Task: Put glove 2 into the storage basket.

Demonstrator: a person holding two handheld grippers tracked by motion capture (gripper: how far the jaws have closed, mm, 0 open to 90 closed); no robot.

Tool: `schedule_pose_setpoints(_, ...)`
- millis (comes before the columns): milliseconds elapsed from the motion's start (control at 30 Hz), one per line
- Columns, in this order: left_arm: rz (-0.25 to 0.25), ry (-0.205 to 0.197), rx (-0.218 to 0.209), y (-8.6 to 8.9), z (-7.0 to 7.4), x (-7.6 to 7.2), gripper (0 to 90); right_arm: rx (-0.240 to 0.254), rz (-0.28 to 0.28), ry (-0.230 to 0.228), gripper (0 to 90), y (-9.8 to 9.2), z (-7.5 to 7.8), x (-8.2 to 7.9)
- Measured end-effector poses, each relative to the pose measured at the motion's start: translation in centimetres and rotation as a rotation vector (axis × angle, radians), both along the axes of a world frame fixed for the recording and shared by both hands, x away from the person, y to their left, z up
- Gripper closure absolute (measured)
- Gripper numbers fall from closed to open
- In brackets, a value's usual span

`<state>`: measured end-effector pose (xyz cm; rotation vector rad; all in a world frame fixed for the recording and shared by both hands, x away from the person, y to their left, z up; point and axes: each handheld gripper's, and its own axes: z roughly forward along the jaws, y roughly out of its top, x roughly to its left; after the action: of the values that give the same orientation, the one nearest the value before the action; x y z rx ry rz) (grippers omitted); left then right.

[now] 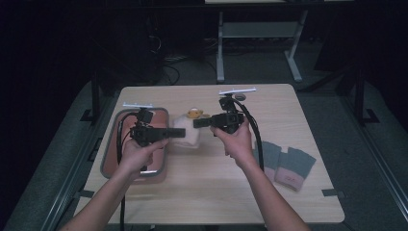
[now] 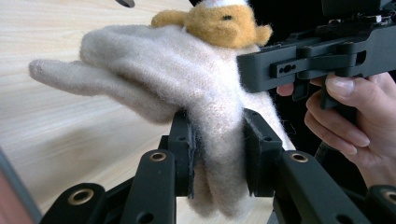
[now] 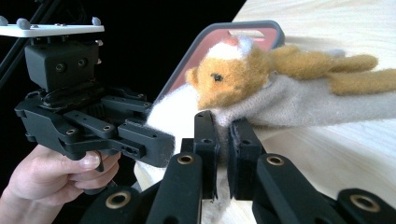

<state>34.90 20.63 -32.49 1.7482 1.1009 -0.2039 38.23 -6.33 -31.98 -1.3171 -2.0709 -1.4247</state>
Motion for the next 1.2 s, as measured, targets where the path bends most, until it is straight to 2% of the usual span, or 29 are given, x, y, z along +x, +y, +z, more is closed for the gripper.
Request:
schedule_pose_setpoints(200,0.023,0.003,0.001,1.4,0.7,-0.1,68.0,0.009,0.017,-0.002,83.7,1.4,0.5,0.5)
schedule_pose_setpoints(867,0.064,-0.027,-0.015,5.4,2.8,-0.6,68.2,0.041,0.074,-0.021,83.7,5.3,2.7,1.3)
schedule_pose_setpoints(1200,0.085,-0.031,-0.026,7.5,3.2,-0.9,68.2,0.044,0.108,-0.029,83.7,7.5,3.2,1.7)
